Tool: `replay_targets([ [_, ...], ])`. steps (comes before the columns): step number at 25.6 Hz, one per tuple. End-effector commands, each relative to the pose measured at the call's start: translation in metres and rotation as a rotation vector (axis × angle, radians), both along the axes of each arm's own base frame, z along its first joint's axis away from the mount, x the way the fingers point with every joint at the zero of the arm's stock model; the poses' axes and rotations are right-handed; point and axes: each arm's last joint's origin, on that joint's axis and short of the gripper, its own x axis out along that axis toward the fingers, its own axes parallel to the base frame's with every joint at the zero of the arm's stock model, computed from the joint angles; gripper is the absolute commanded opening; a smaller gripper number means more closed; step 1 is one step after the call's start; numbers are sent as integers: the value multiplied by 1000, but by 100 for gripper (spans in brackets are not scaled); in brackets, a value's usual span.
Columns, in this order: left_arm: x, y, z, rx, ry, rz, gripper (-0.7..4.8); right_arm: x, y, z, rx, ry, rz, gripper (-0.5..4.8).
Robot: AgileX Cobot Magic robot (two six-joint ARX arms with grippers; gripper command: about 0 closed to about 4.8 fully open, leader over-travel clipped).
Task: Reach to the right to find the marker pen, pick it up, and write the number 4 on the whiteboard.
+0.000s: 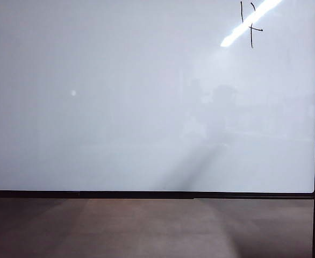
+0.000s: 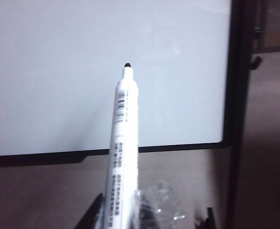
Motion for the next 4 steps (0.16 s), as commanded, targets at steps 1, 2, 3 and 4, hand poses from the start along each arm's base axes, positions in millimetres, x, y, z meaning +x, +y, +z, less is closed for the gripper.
replay_targets([
  [1,0,0,-3,-4,16,-1,-5,0,-4,0,0,-10,-44,-5],
  [2,0,0,-3,-4,16,-1,-5,0,-5,0,0,-11,-50,-5],
  [3,0,0,-3,-4,16,-1,-5,0,-5,0,0,-10,-49,-5],
  [4,0,0,-3,-4,16,-1,-5,0,-5,0,0,-11,-48,-5],
])
